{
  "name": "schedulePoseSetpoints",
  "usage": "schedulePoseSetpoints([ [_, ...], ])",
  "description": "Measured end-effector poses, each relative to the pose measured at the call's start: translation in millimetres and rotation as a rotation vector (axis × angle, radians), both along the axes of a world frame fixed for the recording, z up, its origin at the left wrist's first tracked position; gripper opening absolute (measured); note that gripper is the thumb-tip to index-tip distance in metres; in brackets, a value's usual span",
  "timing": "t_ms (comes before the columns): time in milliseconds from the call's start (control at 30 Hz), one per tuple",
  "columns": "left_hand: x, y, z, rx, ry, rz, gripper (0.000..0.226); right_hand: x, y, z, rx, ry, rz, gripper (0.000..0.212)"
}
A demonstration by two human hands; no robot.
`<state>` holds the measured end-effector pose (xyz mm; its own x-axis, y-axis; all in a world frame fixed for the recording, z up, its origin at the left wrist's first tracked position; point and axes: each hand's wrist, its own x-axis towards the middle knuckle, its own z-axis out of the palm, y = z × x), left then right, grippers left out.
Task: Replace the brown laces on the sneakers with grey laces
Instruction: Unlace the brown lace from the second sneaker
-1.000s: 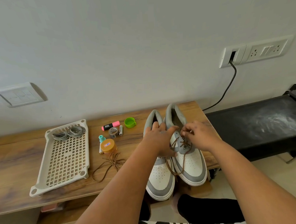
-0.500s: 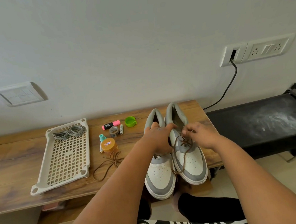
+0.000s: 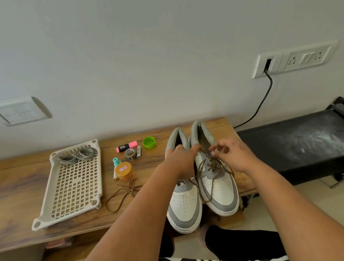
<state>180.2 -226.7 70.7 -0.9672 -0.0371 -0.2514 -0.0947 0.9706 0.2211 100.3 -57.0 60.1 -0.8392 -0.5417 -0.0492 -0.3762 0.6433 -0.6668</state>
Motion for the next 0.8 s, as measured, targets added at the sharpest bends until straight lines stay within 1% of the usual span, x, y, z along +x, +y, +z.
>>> schedulePoseSetpoints([
  [67, 0, 0, -1, 0.002, 0.005, 0.001, 0.075, 6, -10, -4, 0.195, 0.144, 0.085, 0.022],
  [167, 0, -1, -1, 0.002, 0.007, 0.001, 0.074, 9, -13, -6, 0.248, 0.169, 0.096, 0.021],
  [233, 0, -1, -2, 0.006, 0.019, -0.002, 0.073, 5, -6, -3, 0.171, 0.085, 0.063, 0.015],
  [333, 0, 1, -3, -0.024, 0.053, -0.008, 0.071, -5, 16, 4, -0.008, -0.132, -0.046, 0.011],
  [367, 0, 3, -3, -0.045, 0.066, -0.007, 0.07, -9, 26, 6, -0.004, -0.164, -0.089, 0.011],
  [400, 0, 4, -3, -0.064, 0.076, -0.003, 0.069, -15, 37, 4, 0.068, -0.171, -0.13, 0.011],
  [433, 0, 7, -3, -0.073, 0.093, 0.006, 0.067, -22, 48, 2, 0.216, -0.168, -0.156, 0.011],
  [467, 0, 10, -3, -0.063, 0.121, 0.025, 0.063, -26, 57, -1, 0.419, -0.175, -0.154, 0.015],
  [500, 0, 13, -2, -0.022, 0.169, 0.062, 0.058, -29, 63, -4, 0.607, -0.194, -0.143, 0.02],
  [533, 0, 18, -1, 0.046, 0.229, 0.121, 0.052, -29, 66, -7, 0.72, -0.211, -0.138, 0.025],
  [567, -1, 23, 1, 0.123, 0.29, 0.185, 0.045, -28, 65, -9, 0.722, -0.22, -0.138, 0.029],
  [600, -3, 27, 1, 0.187, 0.338, 0.235, 0.039, -27, 59, -8, 0.623, -0.203, -0.138, 0.032],
  [633, -4, 31, 2, 0.232, 0.357, 0.265, 0.035, -23, 51, -6, 0.465, -0.159, -0.13, 0.036],
  [700, -6, 38, -1, 0.267, 0.306, 0.28, 0.033, -14, 31, 0, 0.156, -0.022, -0.065, 0.046],
  [733, -6, 40, -3, 0.254, 0.252, 0.259, 0.034, -10, 20, 3, 0.077, 0.033, -0.014, 0.049],
  [767, -6, 41, -6, 0.231, 0.192, 0.226, 0.037, -7, 11, 5, 0.069, 0.08, 0.05, 0.05],
  [800, -6, 42, -10, 0.206, 0.141, 0.197, 0.039, -4, 3, 5, 0.107, 0.111, 0.11, 0.049],
])
